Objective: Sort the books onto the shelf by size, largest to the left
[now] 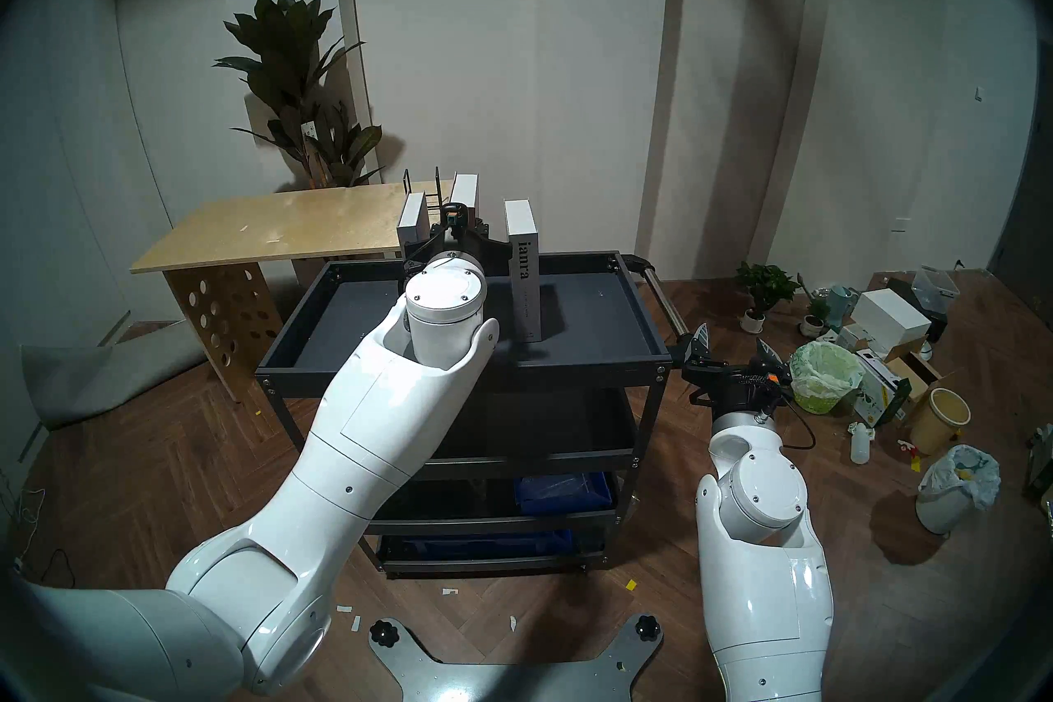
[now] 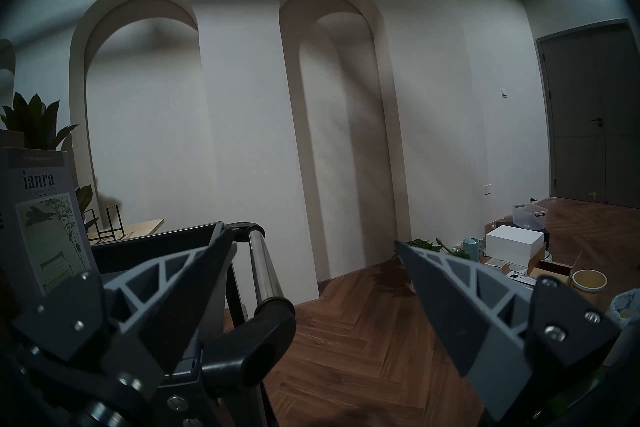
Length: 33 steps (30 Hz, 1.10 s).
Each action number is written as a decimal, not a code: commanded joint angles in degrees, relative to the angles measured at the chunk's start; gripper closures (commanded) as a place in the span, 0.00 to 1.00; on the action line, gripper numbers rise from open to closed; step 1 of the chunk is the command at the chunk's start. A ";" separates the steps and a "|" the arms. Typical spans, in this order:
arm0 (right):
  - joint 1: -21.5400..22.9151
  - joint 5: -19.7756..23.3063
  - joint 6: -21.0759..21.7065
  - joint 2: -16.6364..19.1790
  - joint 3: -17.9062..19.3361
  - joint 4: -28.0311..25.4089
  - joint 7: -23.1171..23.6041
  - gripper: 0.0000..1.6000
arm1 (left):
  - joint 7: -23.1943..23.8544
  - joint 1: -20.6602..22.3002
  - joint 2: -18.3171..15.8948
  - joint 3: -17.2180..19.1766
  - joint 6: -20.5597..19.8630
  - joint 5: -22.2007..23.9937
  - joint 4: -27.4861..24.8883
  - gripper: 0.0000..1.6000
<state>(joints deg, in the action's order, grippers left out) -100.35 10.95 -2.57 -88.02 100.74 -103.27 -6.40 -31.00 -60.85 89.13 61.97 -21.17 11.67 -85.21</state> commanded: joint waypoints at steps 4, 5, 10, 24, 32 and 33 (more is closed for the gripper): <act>-0.16 0.28 -0.83 -0.24 -0.21 -1.73 0.35 0.00 | -0.83 0.35 -0.45 -0.25 0.23 -1.48 -7.69 1.00; -0.27 0.35 -0.87 -0.26 -0.22 -1.82 0.43 0.00 | -0.95 0.11 -0.59 -0.41 0.19 -1.71 -8.77 1.00; -0.49 0.48 -0.93 -0.33 -0.49 -2.09 0.78 0.00 | -1.60 0.72 -0.86 -0.69 0.95 -2.69 -11.93 1.00; -0.01 1.41 -0.91 -0.23 -1.28 -1.65 1.84 0.00 | -1.56 4.63 -1.26 -1.14 2.23 -4.17 -22.16 1.00; 0.13 1.80 -1.02 0.01 -2.23 -1.69 2.84 0.00 | -0.64 5.05 -4.21 0.75 -0.20 -5.02 -27.37 1.00; 0.20 1.80 -1.01 0.03 -2.39 -1.77 2.95 0.00 | -0.43 5.09 -4.57 1.10 -0.46 -5.04 -27.86 1.00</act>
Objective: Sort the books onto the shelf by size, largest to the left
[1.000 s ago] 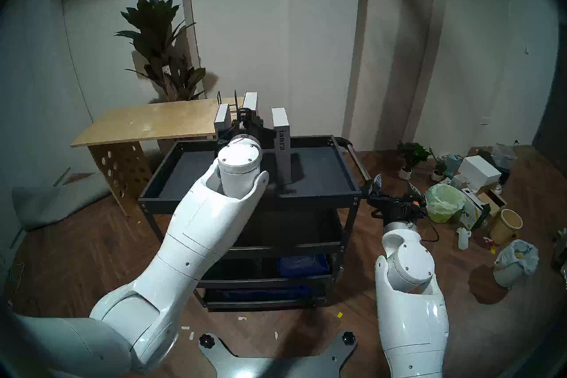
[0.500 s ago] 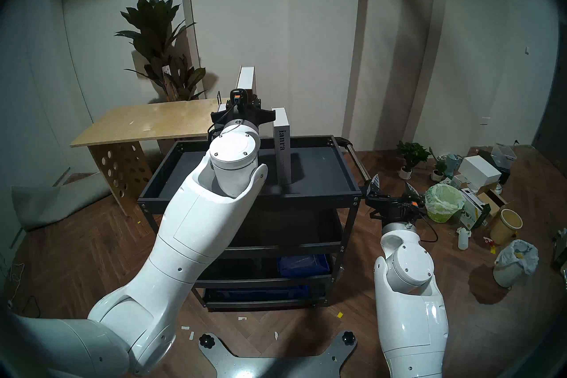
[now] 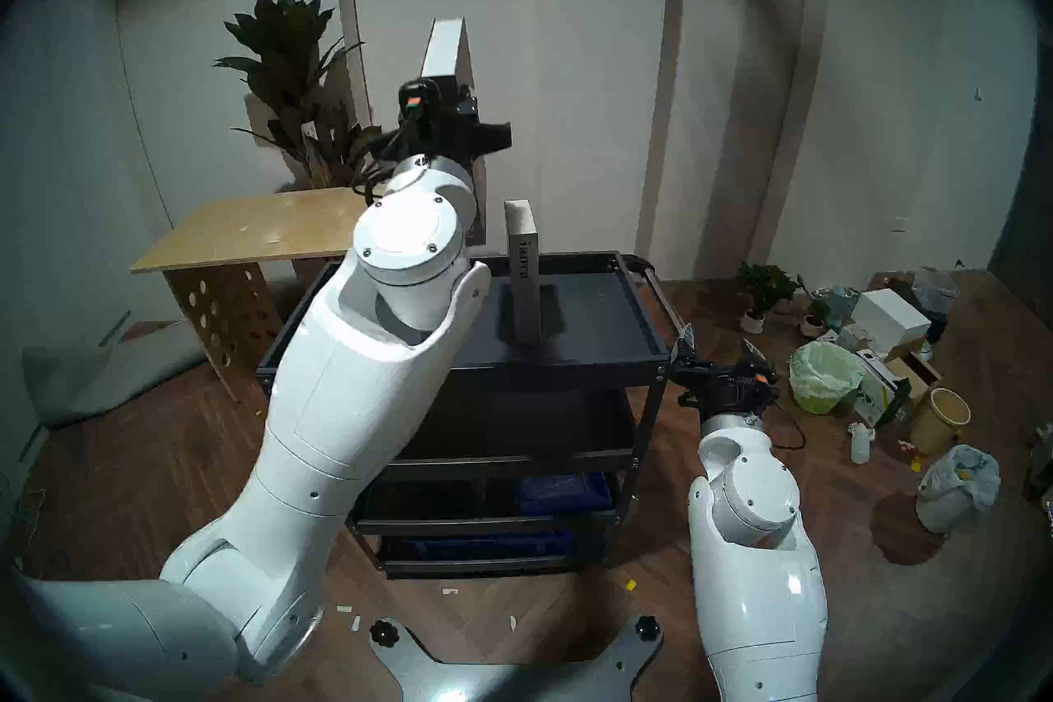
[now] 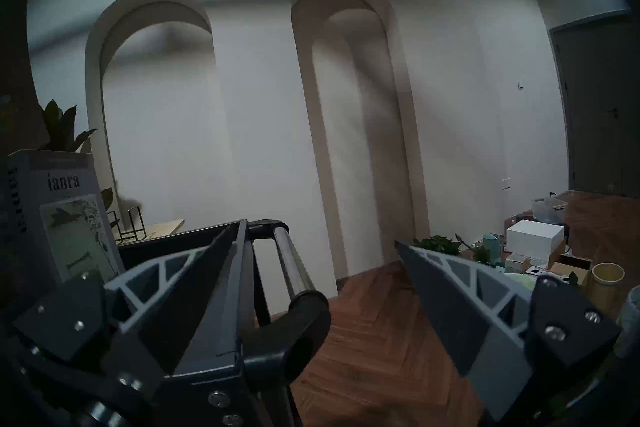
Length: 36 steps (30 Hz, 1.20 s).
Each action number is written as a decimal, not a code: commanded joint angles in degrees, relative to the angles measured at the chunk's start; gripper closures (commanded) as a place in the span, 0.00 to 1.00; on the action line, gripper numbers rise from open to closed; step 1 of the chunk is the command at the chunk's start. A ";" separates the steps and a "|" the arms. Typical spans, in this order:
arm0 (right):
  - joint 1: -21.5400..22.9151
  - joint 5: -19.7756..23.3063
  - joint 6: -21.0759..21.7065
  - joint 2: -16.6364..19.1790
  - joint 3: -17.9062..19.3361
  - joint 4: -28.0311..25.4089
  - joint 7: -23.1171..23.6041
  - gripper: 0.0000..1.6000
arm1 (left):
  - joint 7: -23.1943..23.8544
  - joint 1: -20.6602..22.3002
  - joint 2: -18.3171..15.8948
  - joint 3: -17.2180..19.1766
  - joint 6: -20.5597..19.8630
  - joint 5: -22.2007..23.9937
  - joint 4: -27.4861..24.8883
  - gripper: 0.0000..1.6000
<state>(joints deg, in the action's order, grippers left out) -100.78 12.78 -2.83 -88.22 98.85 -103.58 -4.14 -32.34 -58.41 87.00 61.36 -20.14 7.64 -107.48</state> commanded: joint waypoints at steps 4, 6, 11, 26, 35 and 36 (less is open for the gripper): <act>1.03 0.06 -0.77 0.41 -1.12 -1.61 1.27 0.00 | 2.09 1.89 -4.47 2.92 -4.35 -0.82 -8.74 1.00; 1.24 0.05 -0.75 0.50 -1.48 -1.54 1.53 0.00 | 3.08 1.19 -5.76 3.73 -6.64 -0.32 -10.91 1.00; 1.59 -0.04 -0.81 0.58 -2.58 -1.24 2.19 0.00 | 5.25 0.87 -8.66 5.97 -11.36 0.28 -14.22 1.00; 1.82 -0.81 0.12 0.42 -4.68 -3.63 2.18 0.00 | 13.27 0.09 -15.08 14.73 -21.03 5.61 -14.91 1.00; 1.51 -2.52 1.24 0.29 -5.30 -6.23 0.82 0.00 | 15.53 1.38 -16.59 17.79 -18.37 7.00 -3.88 1.00; 1.49 -2.76 1.37 0.26 -5.42 -6.31 0.59 0.00 | 15.93 1.61 -16.61 18.18 -18.12 7.43 -2.70 1.00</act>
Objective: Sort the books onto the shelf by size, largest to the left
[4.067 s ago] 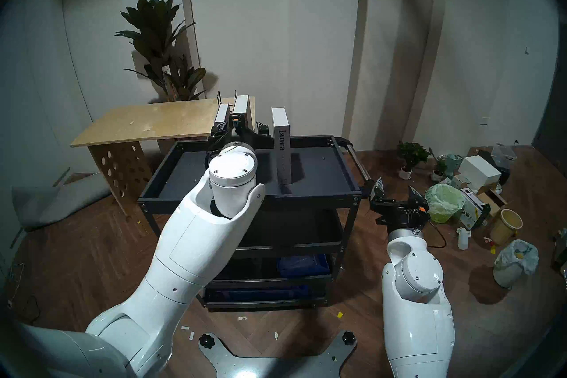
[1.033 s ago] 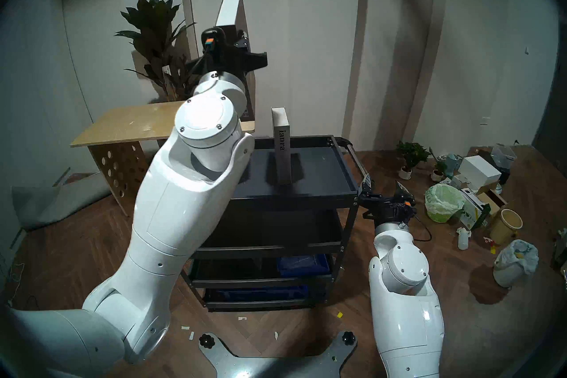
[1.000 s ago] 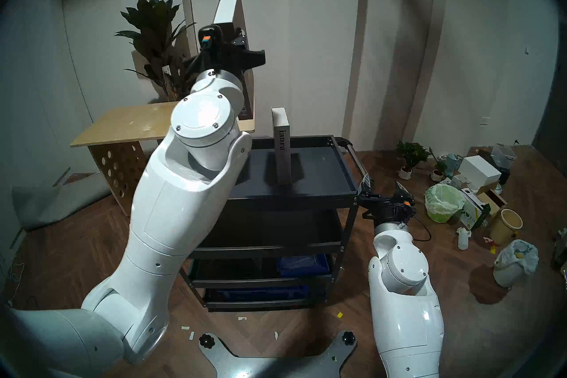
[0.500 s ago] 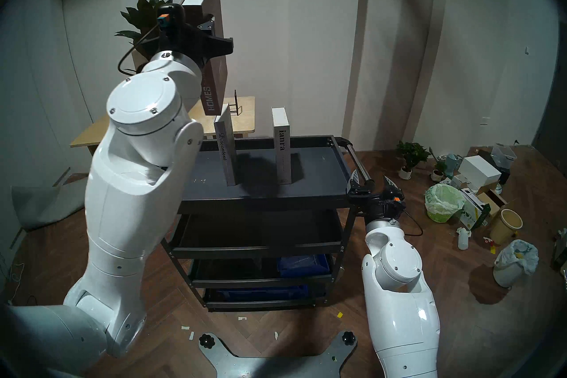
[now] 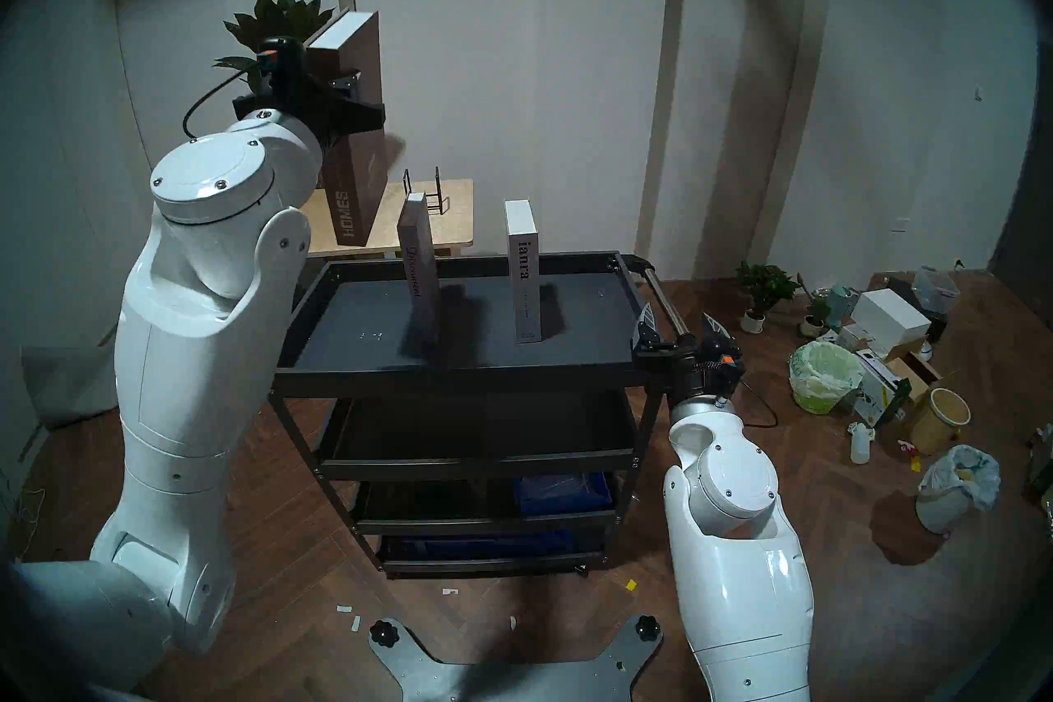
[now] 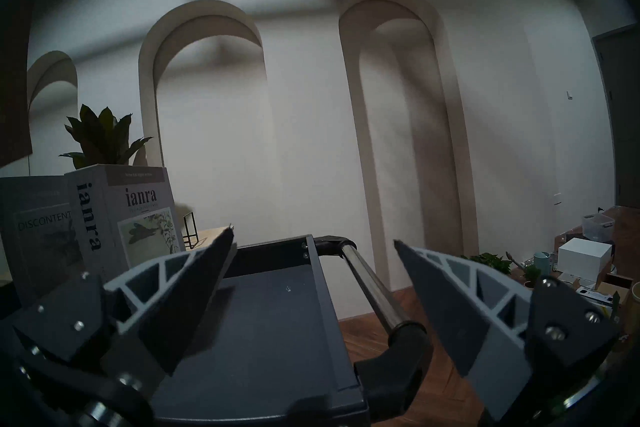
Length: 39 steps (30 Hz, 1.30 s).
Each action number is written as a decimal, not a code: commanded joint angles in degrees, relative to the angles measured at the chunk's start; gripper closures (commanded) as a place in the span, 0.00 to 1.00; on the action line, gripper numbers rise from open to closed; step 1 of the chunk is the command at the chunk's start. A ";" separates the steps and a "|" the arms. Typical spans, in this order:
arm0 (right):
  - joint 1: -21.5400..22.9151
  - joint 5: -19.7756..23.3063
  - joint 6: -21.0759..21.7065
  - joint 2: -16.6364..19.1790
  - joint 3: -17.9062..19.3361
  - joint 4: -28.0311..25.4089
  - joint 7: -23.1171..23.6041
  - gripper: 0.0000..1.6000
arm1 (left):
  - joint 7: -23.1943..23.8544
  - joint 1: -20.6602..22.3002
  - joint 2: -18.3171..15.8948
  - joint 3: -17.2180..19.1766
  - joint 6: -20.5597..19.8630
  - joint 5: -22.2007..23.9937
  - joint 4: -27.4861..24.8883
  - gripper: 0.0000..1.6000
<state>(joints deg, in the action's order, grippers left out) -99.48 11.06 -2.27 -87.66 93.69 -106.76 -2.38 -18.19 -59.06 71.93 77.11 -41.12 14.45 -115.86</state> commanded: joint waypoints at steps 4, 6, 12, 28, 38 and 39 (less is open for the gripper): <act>0.10 -2.15 1.47 -0.54 -0.86 -3.40 -2.32 0.00 | 2.97 3.13 -1.83 3.31 4.74 1.43 10.95 1.00; 0.09 -2.61 1.77 -0.70 -1.13 -3.58 -2.89 0.00 | 3.52 3.28 -1.94 3.42 5.78 1.69 13.15 1.00; 0.43 -3.96 2.36 -1.08 -1.91 -4.06 -4.41 0.00 | 5.10 3.59 -1.88 3.50 8.62 2.57 18.10 1.00; 2.95 -7.67 3.34 -1.56 -5.06 -3.06 -7.82 0.00 | 10.30 2.33 -3.01 3.35 17.20 4.68 26.59 1.00; 3.79 -8.72 3.47 -1.76 -6.29 -2.44 -9.09 0.00 | 10.77 0.51 -3.21 3.93 18.52 5.73 27.47 1.00; 3.84 -8.77 3.47 -1.77 -6.37 -2.39 -9.18 0.00 | 10.61 0.21 -3.18 3.98 18.48 5.77 27.37 1.00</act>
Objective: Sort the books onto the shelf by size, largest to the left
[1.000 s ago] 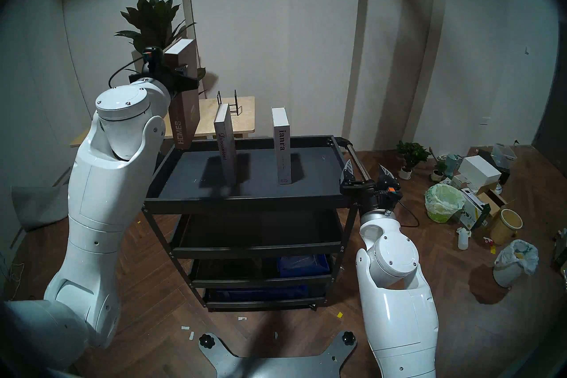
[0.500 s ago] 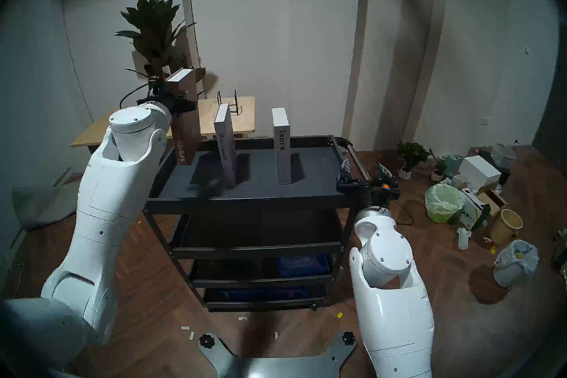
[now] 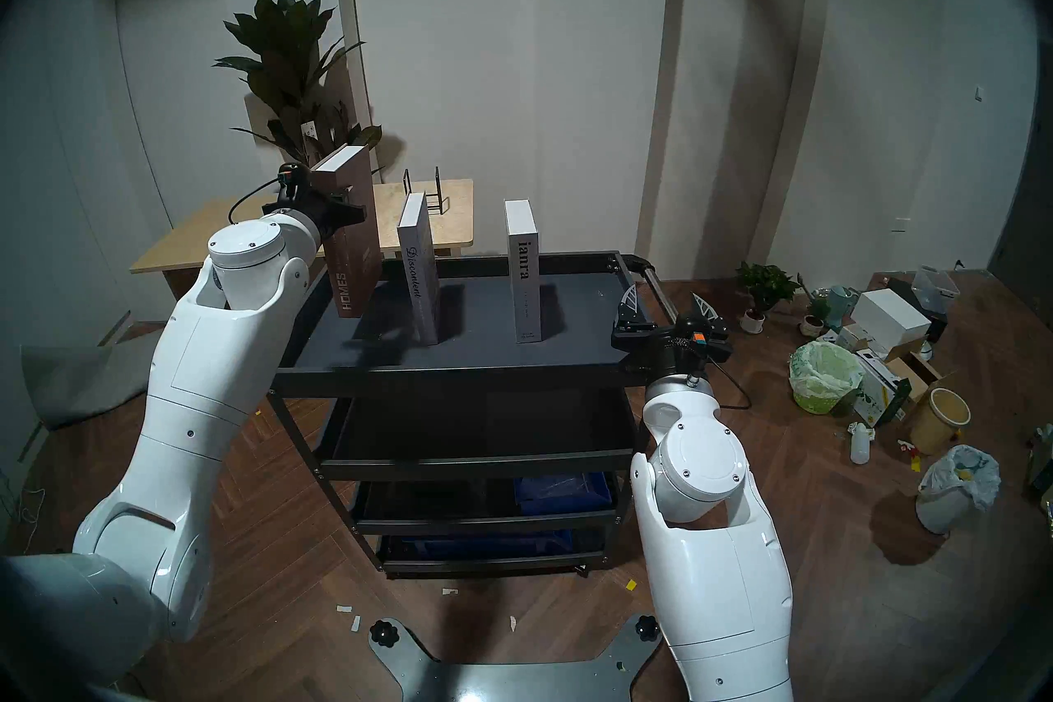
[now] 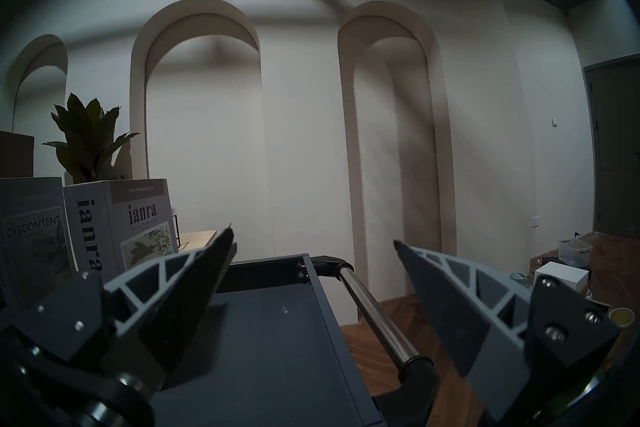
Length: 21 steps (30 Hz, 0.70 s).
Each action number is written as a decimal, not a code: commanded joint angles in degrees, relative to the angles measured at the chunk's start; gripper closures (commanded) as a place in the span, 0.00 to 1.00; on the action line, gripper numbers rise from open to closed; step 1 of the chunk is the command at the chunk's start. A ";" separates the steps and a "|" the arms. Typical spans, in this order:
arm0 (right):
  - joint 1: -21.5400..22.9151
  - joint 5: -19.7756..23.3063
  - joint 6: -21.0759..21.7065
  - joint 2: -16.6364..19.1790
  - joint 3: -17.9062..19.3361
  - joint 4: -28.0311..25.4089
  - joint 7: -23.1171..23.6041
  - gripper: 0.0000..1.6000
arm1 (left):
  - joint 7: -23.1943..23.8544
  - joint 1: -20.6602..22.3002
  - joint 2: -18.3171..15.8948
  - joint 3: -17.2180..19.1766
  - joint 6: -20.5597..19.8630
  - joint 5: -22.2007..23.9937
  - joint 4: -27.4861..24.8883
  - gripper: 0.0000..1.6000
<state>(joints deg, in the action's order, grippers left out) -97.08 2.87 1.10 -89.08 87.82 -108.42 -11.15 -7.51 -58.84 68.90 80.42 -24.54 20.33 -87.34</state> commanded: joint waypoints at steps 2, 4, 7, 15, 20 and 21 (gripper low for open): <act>1.52 -0.61 0.07 -0.32 -0.62 -0.61 -0.55 0.00 | -0.14 -0.68 -0.14 0.72 2.18 0.04 -1.39 1.00; 1.58 -0.60 -0.01 -0.27 -0.67 -0.42 -0.64 0.00 | -0.43 -1.35 -0.03 0.72 2.28 0.11 -1.67 1.00; 1.69 -0.54 -0.07 -0.17 -0.69 -0.19 -0.74 0.00 | -0.73 -2.32 0.20 0.64 2.61 0.18 -2.03 1.00; 1.98 -0.19 -0.23 0.26 -0.57 0.35 -0.46 0.00 | -2.10 -3.55 0.99 0.18 3.76 -0.26 -1.78 1.00; 2.13 0.02 -0.19 0.45 -0.18 0.52 -0.24 0.00 | -2.17 -4.16 1.25 -0.02 4.61 -0.48 -1.50 1.00; 2.12 0.09 -0.20 0.49 -0.07 0.53 -0.17 0.00 | -2.07 -4.25 1.26 -0.02 4.55 -0.41 -1.39 1.00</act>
<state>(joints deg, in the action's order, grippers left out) -95.85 2.46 1.11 -89.02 87.10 -106.98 -11.81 -9.72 -63.66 69.85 80.53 -21.85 20.19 -87.67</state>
